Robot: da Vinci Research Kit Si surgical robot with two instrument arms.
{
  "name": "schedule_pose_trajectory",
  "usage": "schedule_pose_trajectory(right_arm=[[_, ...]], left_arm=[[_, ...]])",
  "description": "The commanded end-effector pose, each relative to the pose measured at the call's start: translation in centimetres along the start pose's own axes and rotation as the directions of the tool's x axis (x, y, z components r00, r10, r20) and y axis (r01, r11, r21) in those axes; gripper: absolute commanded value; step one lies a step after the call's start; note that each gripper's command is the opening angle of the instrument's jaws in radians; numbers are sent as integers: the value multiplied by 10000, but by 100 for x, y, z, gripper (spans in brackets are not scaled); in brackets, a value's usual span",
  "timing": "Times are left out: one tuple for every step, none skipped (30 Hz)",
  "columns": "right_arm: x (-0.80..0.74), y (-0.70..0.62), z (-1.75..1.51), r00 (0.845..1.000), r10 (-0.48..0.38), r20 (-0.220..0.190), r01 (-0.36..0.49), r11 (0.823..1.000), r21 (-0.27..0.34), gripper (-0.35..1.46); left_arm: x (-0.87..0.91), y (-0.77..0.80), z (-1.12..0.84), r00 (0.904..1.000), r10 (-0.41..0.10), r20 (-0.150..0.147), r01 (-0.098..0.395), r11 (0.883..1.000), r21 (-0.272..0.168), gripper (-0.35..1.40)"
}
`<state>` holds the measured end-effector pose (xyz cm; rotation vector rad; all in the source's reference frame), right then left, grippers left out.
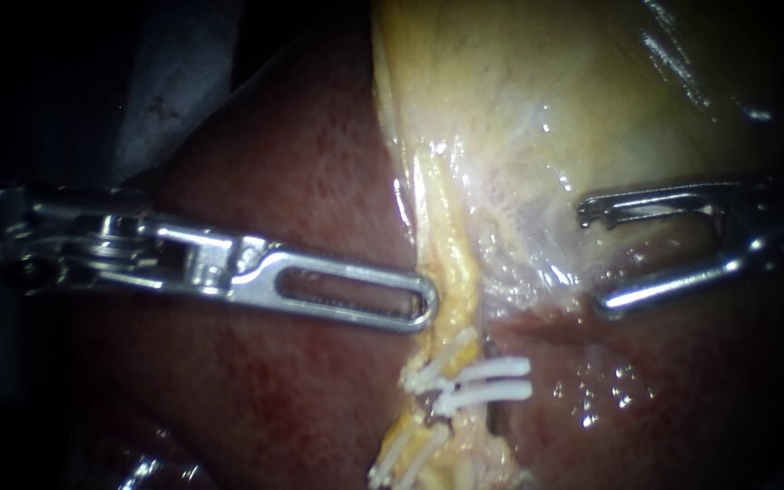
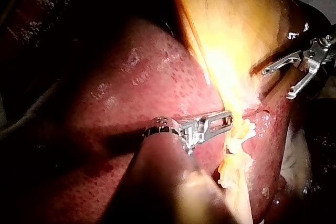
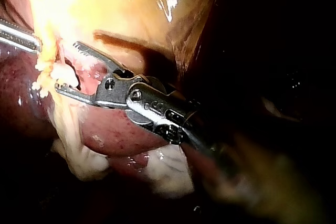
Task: Going back second clip right tube
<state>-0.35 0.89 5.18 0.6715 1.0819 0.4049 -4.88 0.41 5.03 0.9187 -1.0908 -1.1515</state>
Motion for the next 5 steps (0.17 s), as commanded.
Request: schedule_pose_trajectory(right_arm=[[0, 0, 0, 10000, 0, -1, 0, 10000, -2, 54], [0, 0, 0, 10000, -1, -1, 1, 10000, -2, 54], [0, 0, 1, 10000, -1, -1, 1, 10000, -4, 54], [0, 0, 1, 10000, -2, -1, 2, 10000, -5, 54], [0, 0, 1, 10000, -2, -1, 2, 10000, -5, 54]], left_arm=[[0, 0, 0, 10000, -3, -1, 3, 10000, 2, -35], [0, 0, 0, 10000, -4, -2, 4, 10000, 4, -35], [-1, 0, -1, 10000, -6, -3, 6, 10000, 5, -35], [-1, -1, -1, 10000, -7, -4, 7, 10000, 7, -35], [-1, -1, -1, 10000, -9, -6, 9, 10000, 10, -35]])
